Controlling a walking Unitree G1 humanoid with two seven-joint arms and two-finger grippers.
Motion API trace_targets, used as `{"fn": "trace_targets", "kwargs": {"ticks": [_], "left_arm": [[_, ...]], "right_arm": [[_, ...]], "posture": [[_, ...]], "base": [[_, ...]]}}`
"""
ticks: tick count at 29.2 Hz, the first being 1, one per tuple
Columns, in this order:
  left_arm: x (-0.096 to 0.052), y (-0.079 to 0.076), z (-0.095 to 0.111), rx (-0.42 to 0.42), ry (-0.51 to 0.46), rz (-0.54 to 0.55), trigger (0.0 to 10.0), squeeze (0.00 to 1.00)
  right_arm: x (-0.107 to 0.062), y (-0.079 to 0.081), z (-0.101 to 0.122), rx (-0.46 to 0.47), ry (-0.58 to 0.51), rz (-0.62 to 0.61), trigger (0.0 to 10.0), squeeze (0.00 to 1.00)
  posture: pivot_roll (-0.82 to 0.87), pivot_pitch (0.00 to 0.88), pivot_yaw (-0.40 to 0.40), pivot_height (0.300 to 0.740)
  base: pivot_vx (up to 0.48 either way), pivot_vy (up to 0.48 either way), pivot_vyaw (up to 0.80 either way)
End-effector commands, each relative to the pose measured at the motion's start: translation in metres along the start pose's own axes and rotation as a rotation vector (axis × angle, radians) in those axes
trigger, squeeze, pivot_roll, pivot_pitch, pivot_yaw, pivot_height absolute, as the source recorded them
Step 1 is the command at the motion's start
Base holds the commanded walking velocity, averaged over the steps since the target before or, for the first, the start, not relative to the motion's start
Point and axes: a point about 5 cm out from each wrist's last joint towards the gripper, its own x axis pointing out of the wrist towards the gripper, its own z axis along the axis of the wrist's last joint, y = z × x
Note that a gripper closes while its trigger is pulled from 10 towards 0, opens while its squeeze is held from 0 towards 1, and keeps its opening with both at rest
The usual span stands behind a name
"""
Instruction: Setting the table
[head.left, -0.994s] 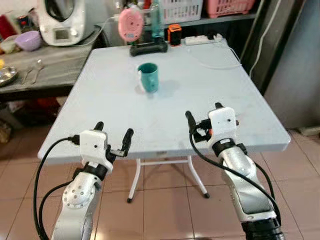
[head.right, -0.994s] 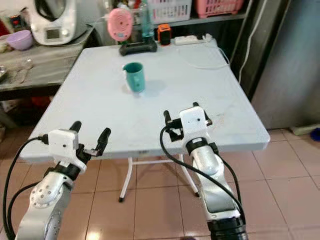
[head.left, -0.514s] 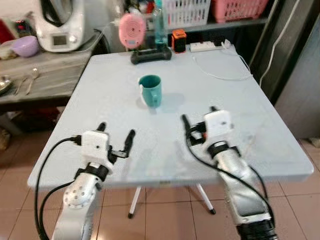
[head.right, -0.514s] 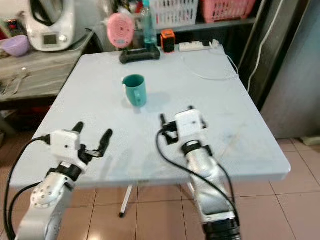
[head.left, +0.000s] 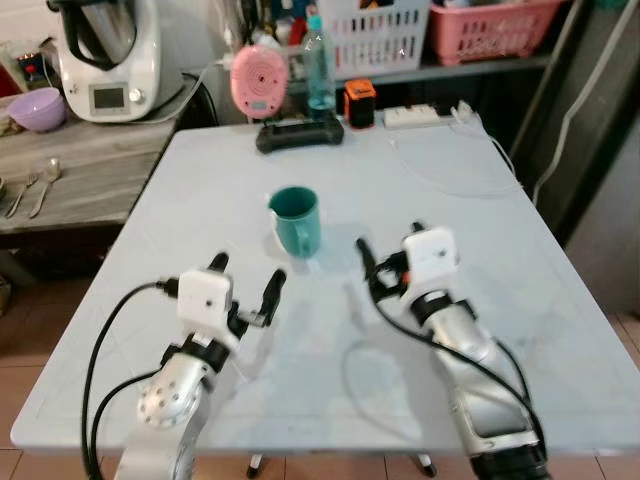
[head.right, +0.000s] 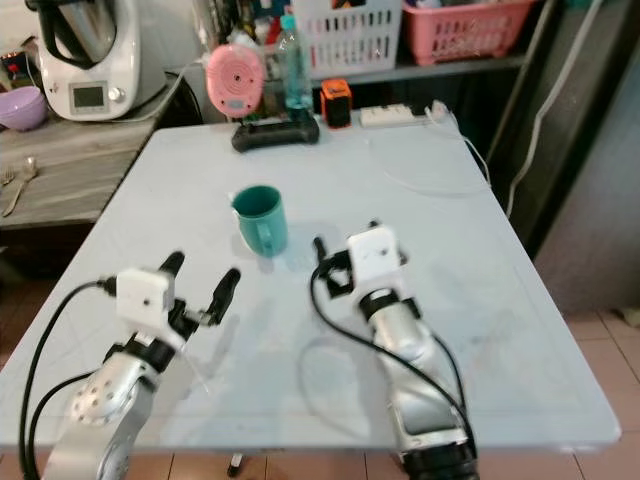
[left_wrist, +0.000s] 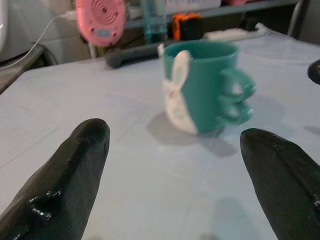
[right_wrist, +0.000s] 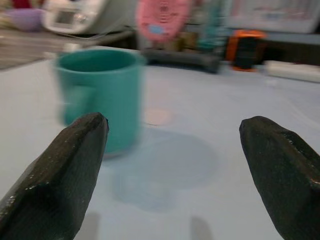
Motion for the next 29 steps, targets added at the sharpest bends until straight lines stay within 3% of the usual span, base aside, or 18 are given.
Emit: {"fn": "trace_targets", "kwargs": {"ticks": [1,17,24,29], "left_arm": [[-0.002,-0.002,0.0,0.001,-0.001,-0.016,10.0,0.0],[-0.017,0.0,-0.004,0.019,0.038,-0.04,10.0,0.0],[-0.033,-0.004,0.003,0.006,0.036,-0.126,10.0,0.0],[-0.04,-0.004,0.004,0.011,0.049,-0.124,10.0,0.0]], "right_arm": [[-0.002,-0.003,-0.002,0.0,0.007,0.0,10.0,0.0],[-0.002,0.014,-0.008,0.039,0.024,0.063,10.0,0.0],[0.015,0.032,-0.005,0.09,0.012,0.071,10.0,0.0],[0.025,0.042,0.001,0.11,0.003,0.056,10.0,0.0]], "posture": [[-0.08,0.092,0.109,0.74],[-0.05,0.13,0.124,0.74],[0.0,0.181,0.14,0.74],[0.03,0.199,0.142,0.74]], "base": [[0.0,0.0,0.0],[0.0,0.0,0.0],[0.0,0.0,0.0],[0.0,0.0,0.0]]}}
